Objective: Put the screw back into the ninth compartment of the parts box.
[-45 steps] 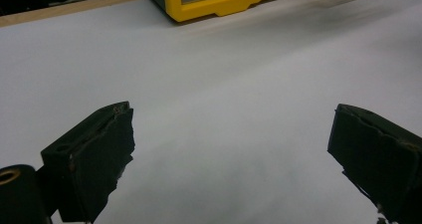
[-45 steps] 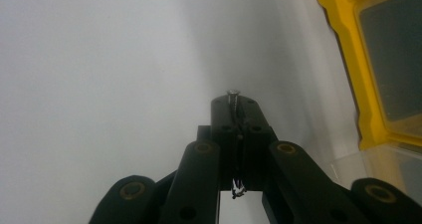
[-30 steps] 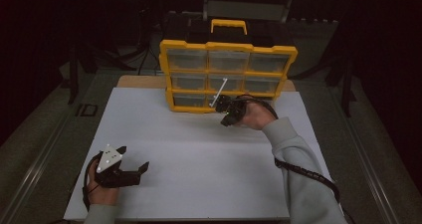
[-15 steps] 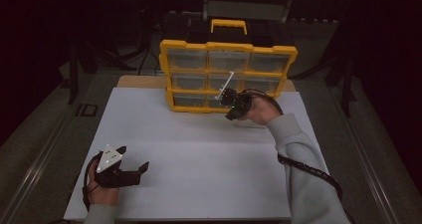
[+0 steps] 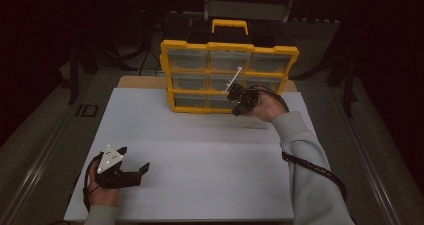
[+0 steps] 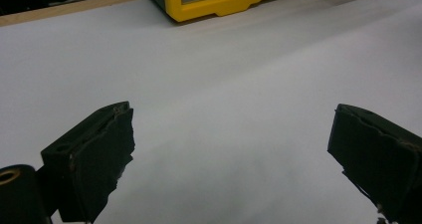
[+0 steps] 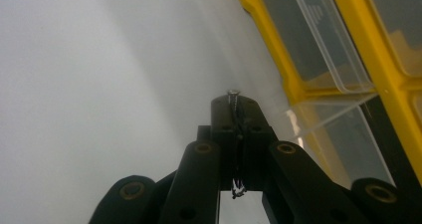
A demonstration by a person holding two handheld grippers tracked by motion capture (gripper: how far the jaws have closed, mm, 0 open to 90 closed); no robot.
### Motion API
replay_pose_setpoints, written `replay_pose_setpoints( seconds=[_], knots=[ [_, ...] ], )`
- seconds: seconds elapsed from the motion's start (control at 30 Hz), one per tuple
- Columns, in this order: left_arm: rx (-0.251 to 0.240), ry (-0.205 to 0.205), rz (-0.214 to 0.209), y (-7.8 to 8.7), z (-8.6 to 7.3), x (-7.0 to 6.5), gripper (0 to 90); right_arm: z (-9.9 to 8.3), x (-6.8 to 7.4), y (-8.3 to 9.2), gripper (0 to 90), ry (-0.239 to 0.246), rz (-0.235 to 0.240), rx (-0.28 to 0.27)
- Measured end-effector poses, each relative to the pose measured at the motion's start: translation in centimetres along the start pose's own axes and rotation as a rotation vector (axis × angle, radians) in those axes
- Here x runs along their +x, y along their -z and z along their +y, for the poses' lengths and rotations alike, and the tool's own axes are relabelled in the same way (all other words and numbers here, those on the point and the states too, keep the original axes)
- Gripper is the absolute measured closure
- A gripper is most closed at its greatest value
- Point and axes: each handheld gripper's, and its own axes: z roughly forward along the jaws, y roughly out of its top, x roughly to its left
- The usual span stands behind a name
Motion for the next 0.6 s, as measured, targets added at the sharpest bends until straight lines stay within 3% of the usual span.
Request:
replay_pose_setpoints(
  seconds=[0.6],
  knots=[
    [-0.001,0.000,0.001,0.0,0.0,0.0,4.8,-1.1,-1.7,0.6,87.8,-0.052,-0.027,0.014]
  ],
)
